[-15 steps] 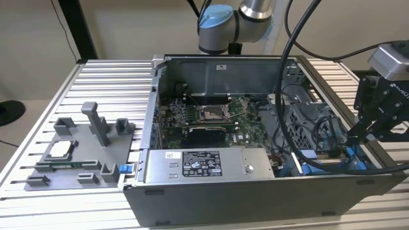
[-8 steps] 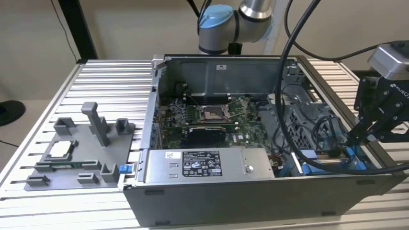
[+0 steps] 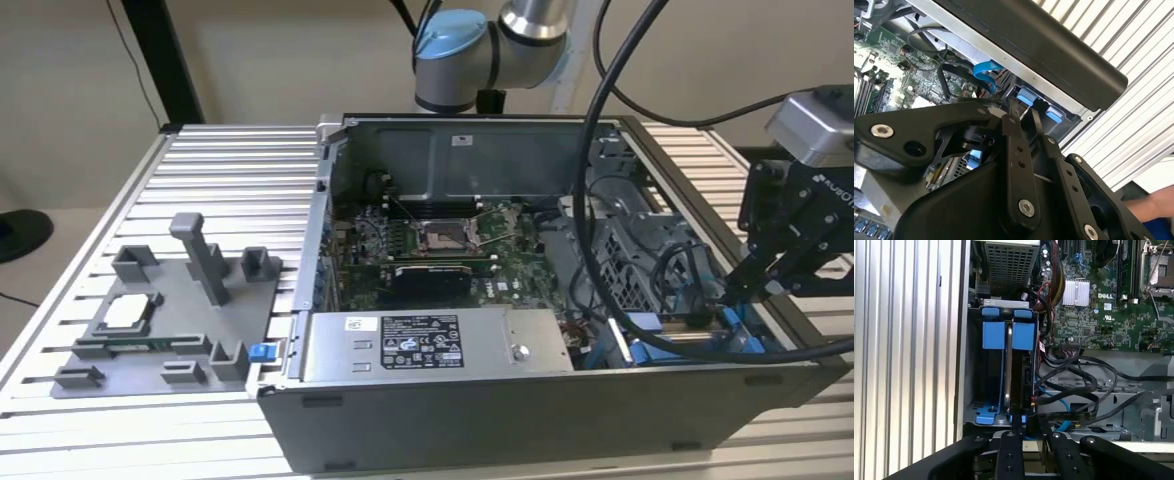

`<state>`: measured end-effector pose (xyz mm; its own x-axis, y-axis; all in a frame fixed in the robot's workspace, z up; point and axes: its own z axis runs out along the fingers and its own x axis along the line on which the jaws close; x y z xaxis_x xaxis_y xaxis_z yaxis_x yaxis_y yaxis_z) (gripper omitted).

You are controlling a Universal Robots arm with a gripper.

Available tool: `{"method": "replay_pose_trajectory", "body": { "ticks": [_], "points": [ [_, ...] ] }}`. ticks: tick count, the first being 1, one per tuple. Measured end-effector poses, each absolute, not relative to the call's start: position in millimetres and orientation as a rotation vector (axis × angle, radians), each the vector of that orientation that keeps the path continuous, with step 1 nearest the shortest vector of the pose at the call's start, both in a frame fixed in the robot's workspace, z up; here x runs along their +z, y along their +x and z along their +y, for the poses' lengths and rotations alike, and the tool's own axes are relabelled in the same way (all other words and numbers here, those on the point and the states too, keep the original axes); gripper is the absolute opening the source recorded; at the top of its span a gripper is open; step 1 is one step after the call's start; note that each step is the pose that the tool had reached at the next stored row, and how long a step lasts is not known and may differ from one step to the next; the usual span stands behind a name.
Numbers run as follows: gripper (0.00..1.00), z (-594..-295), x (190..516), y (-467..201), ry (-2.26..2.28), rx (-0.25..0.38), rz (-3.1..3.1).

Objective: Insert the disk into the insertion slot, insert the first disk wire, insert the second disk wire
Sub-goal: 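Insert the second disk wire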

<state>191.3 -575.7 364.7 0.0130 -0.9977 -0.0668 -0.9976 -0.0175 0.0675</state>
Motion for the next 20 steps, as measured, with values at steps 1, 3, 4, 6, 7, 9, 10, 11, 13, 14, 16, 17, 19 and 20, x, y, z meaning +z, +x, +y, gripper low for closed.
{"method": "replay_pose_trajectory", "body": {
  "ticks": [1, 3, 4, 6, 7, 9, 10, 11, 13, 14, 16, 17, 19, 20],
  "points": [
    [1.00, -575.6, 364.7, 191.3, 2.235, -0.149, -2.201],
    [0.00, -575.5, 364.6, 191.3, 2.235, -0.149, -2.201],
    [0.00, -575.4, 364.6, 191.3, 2.235, -0.149, -2.201],
    [0.00, -575.1, 364.3, 191.3, 2.235, -0.149, -2.201],
    [0.00, -574.9, 364.1, 191.3, 2.235, -0.149, -2.201],
    [0.00, -574.7, 363.8, 191.3, 2.234, -0.149, -2.202],
    [0.00, -574.7, 363.7, 191.2, 2.234, -0.149, -2.202],
    [0.00, -574.7, 363.8, 191.1, 2.234, -0.149, -2.202],
    [0.00, -574.7, 363.7, 190.4, 2.234, -0.149, -2.202],
    [0.00, -574.7, 363.8, 190.2, 2.234, -0.149, -2.202],
    [0.00, -574.6, 364.7, 188.7, 2.234, -0.149, -2.202],
    [0.00, -574.7, 365.2, 187.0, 2.234, -0.149, -2.202],
    [0.00, -574.9, 366.6, 181.3, 2.234, -0.149, -2.202],
    [0.00, -575.1, 367.1, 177.8, 2.234, -0.149, -2.202]
  ]
}}
